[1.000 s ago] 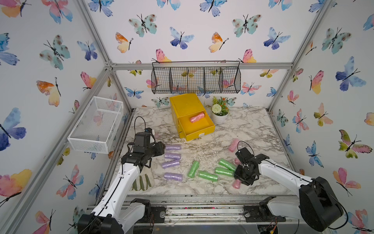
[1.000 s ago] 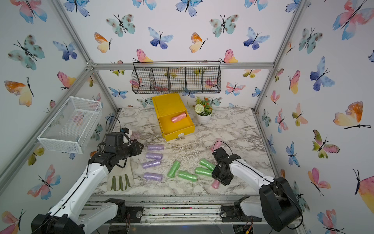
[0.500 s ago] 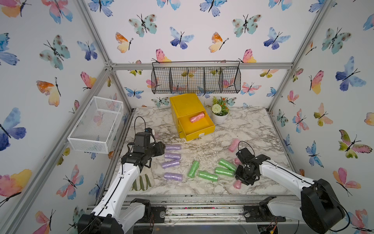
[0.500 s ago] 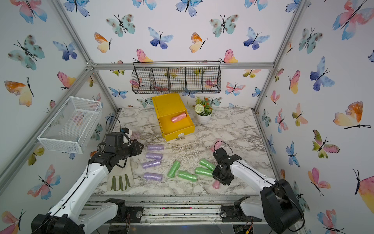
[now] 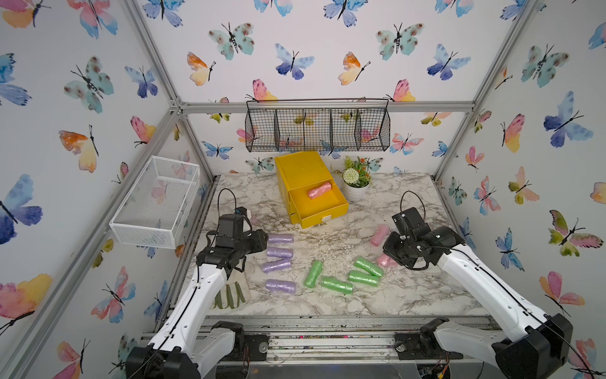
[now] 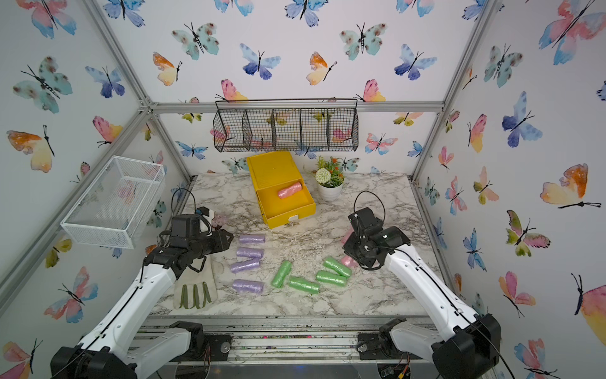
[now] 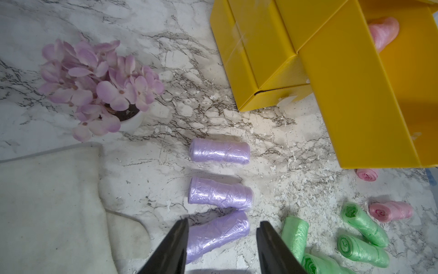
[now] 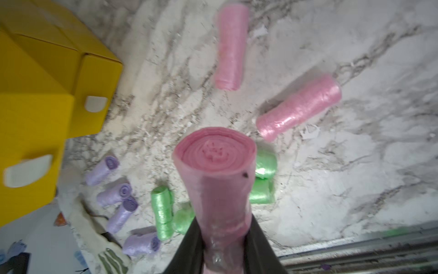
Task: Sort the rolls of trash bags by color and place them into the drawer
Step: Pick up the roll of trash bags from the center of the board.
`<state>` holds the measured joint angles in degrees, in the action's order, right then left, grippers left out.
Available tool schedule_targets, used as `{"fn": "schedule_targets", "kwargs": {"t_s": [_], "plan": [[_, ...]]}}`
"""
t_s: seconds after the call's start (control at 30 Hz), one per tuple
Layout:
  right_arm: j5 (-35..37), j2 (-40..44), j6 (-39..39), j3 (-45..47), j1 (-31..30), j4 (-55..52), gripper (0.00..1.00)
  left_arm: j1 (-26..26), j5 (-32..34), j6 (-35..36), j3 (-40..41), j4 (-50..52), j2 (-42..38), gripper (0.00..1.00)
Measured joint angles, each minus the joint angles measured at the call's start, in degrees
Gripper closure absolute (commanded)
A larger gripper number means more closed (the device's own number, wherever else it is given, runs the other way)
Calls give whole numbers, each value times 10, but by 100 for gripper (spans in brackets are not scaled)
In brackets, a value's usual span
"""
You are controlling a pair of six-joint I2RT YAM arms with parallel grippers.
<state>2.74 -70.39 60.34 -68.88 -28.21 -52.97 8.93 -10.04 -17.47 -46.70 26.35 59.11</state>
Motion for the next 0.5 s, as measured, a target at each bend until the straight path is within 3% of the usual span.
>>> {"fn": "schedule_targets", "kwargs": {"t_s": [0.5], "plan": [[-59, -258, 49, -346, -44, 178, 74, -9, -4, -2, 0, -4, 4, 48]]}}
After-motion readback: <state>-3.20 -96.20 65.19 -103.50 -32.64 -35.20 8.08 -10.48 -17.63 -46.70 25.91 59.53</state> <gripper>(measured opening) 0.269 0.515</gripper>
